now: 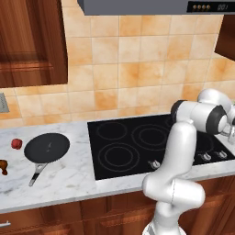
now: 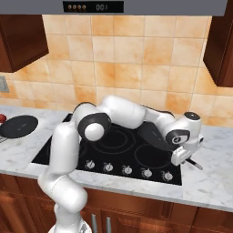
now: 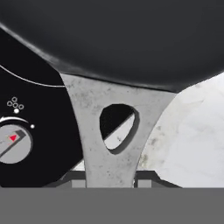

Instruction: Place both pans onto different burners. Then place the bell pepper and the chicken drumstick on different pans.

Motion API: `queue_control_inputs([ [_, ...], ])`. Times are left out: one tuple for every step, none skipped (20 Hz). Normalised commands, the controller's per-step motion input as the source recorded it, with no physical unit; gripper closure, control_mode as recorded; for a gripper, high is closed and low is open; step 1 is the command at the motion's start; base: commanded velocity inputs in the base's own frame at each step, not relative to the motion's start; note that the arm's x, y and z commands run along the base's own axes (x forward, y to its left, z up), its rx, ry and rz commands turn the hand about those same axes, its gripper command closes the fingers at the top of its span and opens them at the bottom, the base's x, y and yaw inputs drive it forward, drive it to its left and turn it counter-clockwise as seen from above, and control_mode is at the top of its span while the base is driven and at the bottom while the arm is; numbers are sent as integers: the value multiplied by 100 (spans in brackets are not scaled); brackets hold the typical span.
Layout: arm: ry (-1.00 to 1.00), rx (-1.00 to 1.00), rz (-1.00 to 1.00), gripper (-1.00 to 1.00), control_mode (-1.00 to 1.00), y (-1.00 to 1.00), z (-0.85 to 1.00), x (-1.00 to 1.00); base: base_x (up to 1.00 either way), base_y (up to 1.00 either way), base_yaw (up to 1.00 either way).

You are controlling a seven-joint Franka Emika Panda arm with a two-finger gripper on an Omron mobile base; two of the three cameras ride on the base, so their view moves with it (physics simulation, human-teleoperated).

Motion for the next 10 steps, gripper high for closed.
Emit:
queue_control_inputs([
  [0,0,0,100,-100,61,0,0,0,0,0],
  [0,0,0,100,-100,62,-1,0,0,0,0],
  [0,0,0,100,-100,68,-1,0,0,0,0],
  [0,-1,0,100,-100,69,0,7,0,0,0],
  [-2,-6,0,100,-100,73,0,11,0,0,0],
  [0,-9,0,100,-100,88,0,25,0,0,0],
  [-1,-9,0,100,-100,82,0,17,0,0,0],
  [-4,-10,0,100,-100,76,0,10,0,0,0],
  [-6,-9,0,100,-100,70,0,6,0,0,0],
  [-7,-11,0,100,-100,68,-4,1,0,0,0],
])
